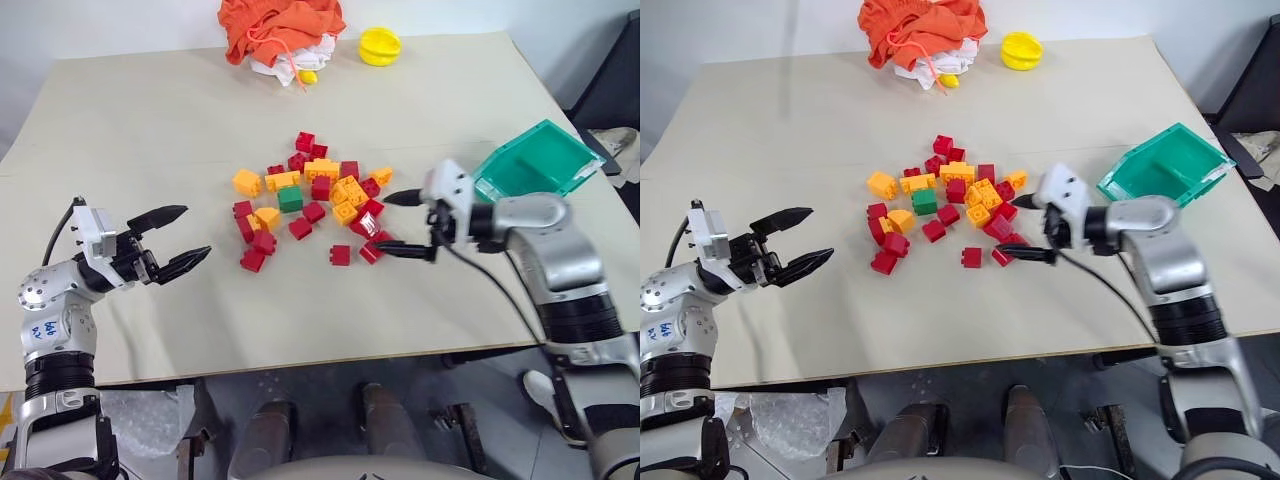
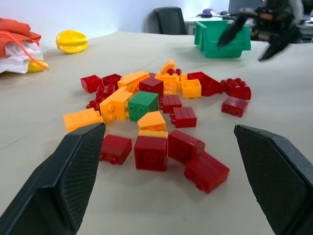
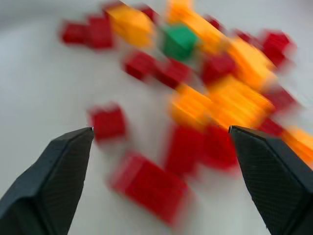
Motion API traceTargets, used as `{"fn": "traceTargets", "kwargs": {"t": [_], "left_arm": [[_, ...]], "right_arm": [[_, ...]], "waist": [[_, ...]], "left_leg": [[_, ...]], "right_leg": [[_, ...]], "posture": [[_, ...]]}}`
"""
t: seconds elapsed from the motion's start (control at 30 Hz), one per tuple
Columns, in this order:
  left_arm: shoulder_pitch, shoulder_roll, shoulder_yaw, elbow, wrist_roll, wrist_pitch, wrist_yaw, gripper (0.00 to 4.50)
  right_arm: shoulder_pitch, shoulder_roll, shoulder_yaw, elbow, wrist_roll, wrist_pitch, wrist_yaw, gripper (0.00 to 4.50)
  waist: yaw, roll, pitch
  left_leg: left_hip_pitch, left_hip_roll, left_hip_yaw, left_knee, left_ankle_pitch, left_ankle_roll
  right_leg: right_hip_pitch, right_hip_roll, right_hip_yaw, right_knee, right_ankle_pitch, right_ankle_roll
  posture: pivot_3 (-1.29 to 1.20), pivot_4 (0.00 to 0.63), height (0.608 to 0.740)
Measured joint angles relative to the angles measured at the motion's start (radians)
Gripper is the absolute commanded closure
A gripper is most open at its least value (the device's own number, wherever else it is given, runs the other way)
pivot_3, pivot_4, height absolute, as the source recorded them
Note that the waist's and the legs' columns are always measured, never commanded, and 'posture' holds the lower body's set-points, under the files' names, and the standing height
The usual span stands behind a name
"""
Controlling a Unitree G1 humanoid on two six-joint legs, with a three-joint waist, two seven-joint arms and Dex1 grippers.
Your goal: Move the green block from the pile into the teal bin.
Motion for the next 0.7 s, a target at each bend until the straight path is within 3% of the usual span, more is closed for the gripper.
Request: {"fn": "traceTargets", "kwargs": {"t": [0.1,0.37,0.57,0.7], "left_arm": [[-0.013,0.002,0.003,0.005,-0.001,-0.009,-0.011,0.0],[-0.013,-0.007,0.008,-0.01,-0.013,-0.008,-0.026,0.0],[0.034,-0.04,0.01,-0.069,-0.033,-0.005,-0.026,0.0],[0.047,-0.042,0.01,-0.09,-0.034,-0.005,-0.021,0.0]], "right_arm": [[-0.032,0.026,-0.003,-0.008,0.005,0.031,-0.021,0.06],[-0.137,0.292,0.112,0.023,-0.058,0.129,-0.219,0.06],[-0.313,0.569,0.177,0.368,-0.179,0.066,-0.436,0.06],[-0.432,0.67,0.18,0.652,-0.24,-0.007,-0.556,0.06]], "waist": [[-0.005,0.0,0.0],[-0.002,0.0,0.0],[-0.013,0.0,0.0],[-0.027,0.0,0.0]], "left_leg": [[0.0,0.001,0.002,0.0,0.0,0.0],[0.0,0.001,0.003,0.0,0.0,0.0],[0.0,0.002,0.003,0.0,0.0,0.0],[0.0,0.0,0.002,0.0,0.0,0.0]], "right_leg": [[-0.001,0.001,0.001,0.0,0.0,0.0],[-0.003,0.0,0.003,0.002,0.0,0.001],[-0.003,0.001,0.002,0.003,0.001,0.001],[-0.002,0.0,0.002,0.003,0.001,0.001]], "posture": [[0.0,0.15,0.74],[0.0,0.15,0.74],[0.0,0.15,0.74],[0.0,0.15,0.74]]}}
